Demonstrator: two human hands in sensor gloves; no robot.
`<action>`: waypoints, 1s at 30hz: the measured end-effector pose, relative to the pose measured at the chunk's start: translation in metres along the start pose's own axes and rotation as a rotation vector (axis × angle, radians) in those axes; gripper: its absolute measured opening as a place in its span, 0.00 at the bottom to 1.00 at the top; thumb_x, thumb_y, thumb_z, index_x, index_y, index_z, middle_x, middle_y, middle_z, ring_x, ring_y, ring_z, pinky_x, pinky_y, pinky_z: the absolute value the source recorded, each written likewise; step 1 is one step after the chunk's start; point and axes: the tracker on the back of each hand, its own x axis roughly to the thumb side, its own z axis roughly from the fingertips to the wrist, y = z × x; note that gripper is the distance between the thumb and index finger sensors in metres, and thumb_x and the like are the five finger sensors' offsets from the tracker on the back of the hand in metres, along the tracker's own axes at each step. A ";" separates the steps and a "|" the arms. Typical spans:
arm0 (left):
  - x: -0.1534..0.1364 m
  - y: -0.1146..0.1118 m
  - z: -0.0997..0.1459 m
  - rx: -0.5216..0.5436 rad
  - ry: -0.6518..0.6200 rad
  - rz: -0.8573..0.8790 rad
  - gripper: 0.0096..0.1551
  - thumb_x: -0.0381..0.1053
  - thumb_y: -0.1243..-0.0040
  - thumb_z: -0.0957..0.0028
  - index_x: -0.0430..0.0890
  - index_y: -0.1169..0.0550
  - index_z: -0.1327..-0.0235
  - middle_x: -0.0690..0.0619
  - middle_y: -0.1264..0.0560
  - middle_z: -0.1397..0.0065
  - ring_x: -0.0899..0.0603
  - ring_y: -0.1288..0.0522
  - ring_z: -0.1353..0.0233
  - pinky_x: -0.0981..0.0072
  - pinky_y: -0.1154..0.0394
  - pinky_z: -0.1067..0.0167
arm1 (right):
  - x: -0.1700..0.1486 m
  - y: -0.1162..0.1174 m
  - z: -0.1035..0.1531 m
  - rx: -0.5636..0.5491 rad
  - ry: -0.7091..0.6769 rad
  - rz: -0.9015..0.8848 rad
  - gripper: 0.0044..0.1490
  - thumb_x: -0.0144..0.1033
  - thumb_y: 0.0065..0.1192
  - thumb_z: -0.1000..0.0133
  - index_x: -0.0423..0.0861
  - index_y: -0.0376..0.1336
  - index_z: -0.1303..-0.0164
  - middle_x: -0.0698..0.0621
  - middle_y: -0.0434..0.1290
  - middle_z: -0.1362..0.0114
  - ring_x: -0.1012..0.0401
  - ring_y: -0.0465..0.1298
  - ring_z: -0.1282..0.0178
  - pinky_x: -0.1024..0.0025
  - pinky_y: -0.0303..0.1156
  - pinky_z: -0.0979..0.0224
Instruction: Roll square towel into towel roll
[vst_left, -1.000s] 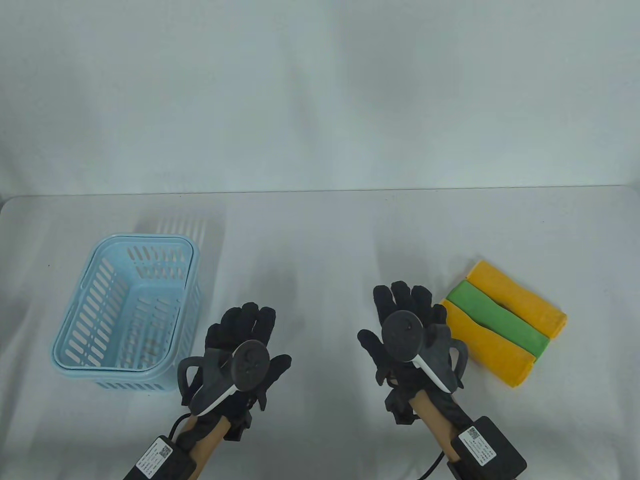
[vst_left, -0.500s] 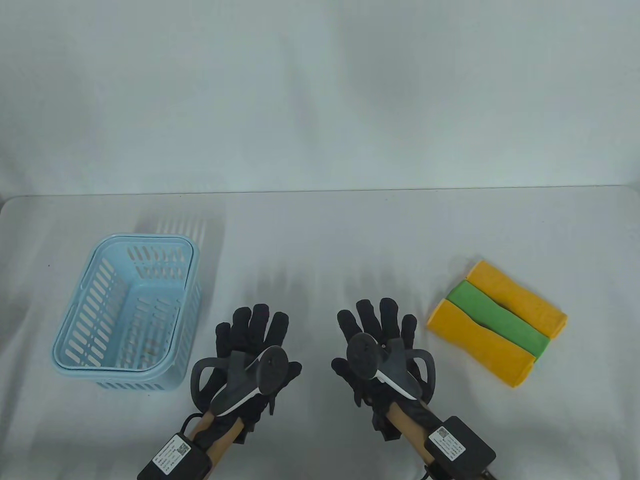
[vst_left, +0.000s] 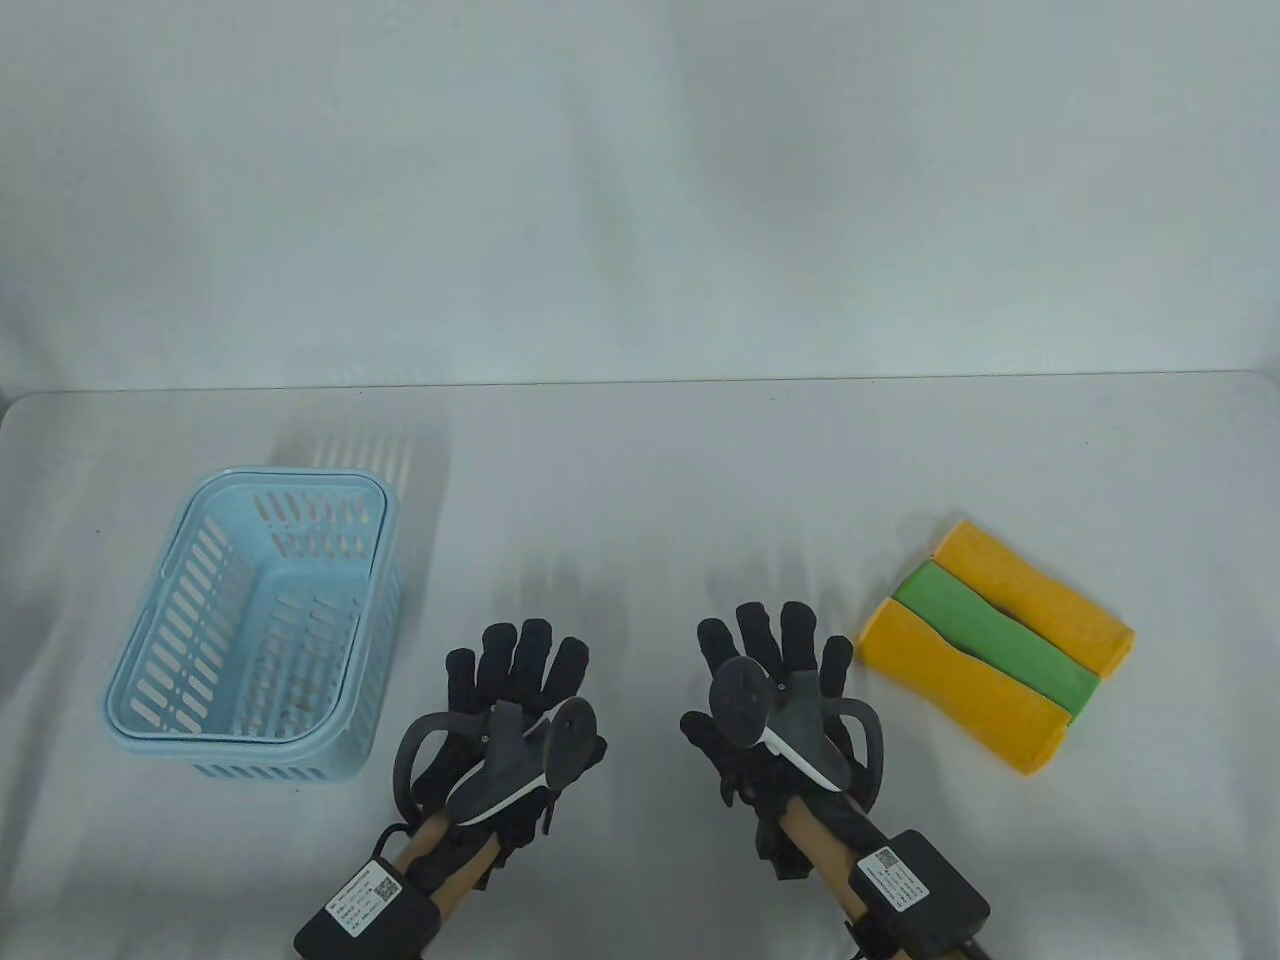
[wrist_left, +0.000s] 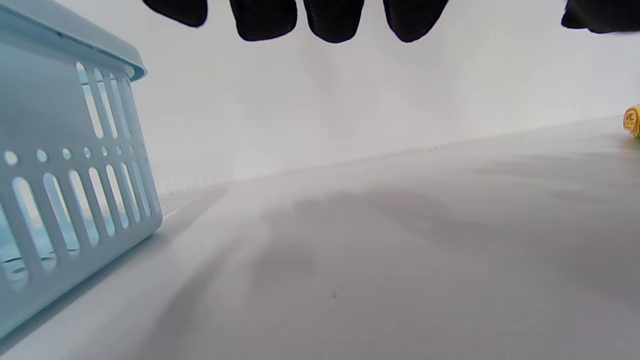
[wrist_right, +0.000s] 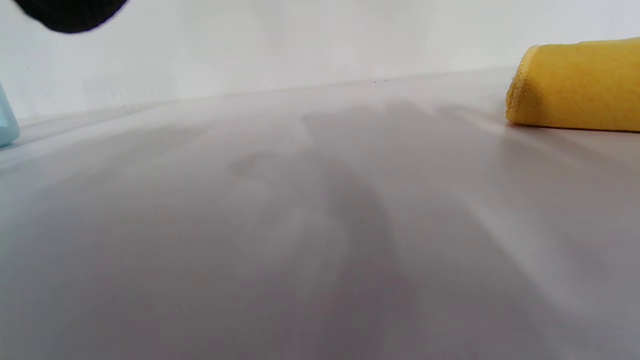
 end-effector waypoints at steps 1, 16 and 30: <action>0.000 0.002 0.001 0.010 -0.002 0.002 0.56 0.76 0.51 0.66 0.61 0.48 0.20 0.50 0.52 0.12 0.33 0.51 0.13 0.30 0.50 0.23 | 0.000 -0.002 0.000 -0.005 -0.001 -0.004 0.56 0.72 0.50 0.62 0.71 0.29 0.30 0.62 0.29 0.16 0.47 0.26 0.14 0.33 0.28 0.22; 0.000 0.008 0.002 0.038 -0.012 0.023 0.56 0.77 0.51 0.66 0.62 0.48 0.20 0.51 0.53 0.12 0.33 0.53 0.13 0.29 0.53 0.23 | -0.002 -0.009 0.001 -0.014 -0.011 -0.053 0.56 0.72 0.50 0.61 0.71 0.29 0.30 0.62 0.29 0.16 0.47 0.26 0.14 0.33 0.28 0.21; -0.003 0.011 -0.001 0.041 -0.006 0.083 0.56 0.77 0.51 0.66 0.62 0.47 0.20 0.51 0.52 0.12 0.33 0.53 0.13 0.29 0.53 0.23 | -0.006 -0.015 0.002 -0.027 -0.008 -0.095 0.56 0.71 0.51 0.61 0.71 0.30 0.30 0.61 0.30 0.16 0.47 0.27 0.14 0.33 0.29 0.21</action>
